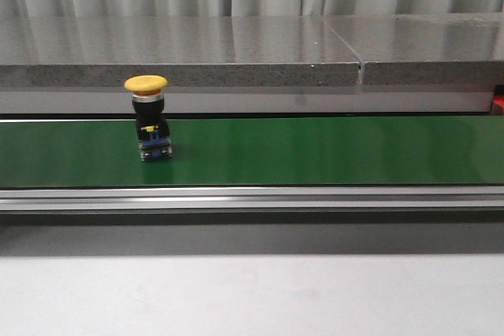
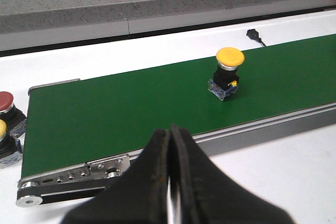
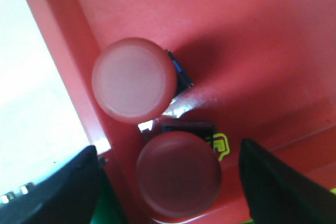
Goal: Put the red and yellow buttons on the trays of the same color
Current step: 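Carry the red button to the red tray and open the right gripper, then grasp the yellow button on the belt with the right gripper and lift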
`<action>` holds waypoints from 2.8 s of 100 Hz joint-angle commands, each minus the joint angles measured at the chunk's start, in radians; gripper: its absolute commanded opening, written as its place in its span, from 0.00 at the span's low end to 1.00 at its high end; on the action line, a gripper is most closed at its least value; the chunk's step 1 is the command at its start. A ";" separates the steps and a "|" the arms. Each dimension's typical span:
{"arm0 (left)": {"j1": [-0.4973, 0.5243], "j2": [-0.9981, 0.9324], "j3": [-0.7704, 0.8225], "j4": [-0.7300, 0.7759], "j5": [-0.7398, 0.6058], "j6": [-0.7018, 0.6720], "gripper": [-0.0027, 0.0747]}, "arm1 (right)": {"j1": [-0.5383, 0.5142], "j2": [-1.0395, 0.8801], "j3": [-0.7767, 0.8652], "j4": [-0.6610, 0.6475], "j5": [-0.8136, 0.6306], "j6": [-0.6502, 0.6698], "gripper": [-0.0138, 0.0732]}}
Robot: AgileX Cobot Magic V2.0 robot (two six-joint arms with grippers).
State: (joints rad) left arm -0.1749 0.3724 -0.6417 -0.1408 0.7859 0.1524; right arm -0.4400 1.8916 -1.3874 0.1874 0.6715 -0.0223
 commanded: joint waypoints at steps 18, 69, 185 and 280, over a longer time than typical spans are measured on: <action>-0.008 0.006 -0.026 -0.020 -0.067 -0.002 0.01 | 0.007 -0.198 -0.025 0.009 -0.021 0.000 0.80; -0.008 0.006 -0.026 -0.020 -0.067 -0.002 0.01 | 0.163 -0.461 -0.024 -0.016 0.104 -0.008 0.80; -0.008 0.006 -0.026 -0.020 -0.067 -0.002 0.01 | 0.775 -0.397 -0.098 -0.031 0.431 -0.063 0.81; -0.008 0.006 -0.026 -0.020 -0.067 -0.002 0.01 | 0.894 0.016 -0.340 0.115 0.391 -0.196 0.71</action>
State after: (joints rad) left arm -0.1749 0.3724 -0.6417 -0.1408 0.7859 0.1524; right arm 0.4528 1.9478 -1.6943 0.2774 1.0921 -0.2081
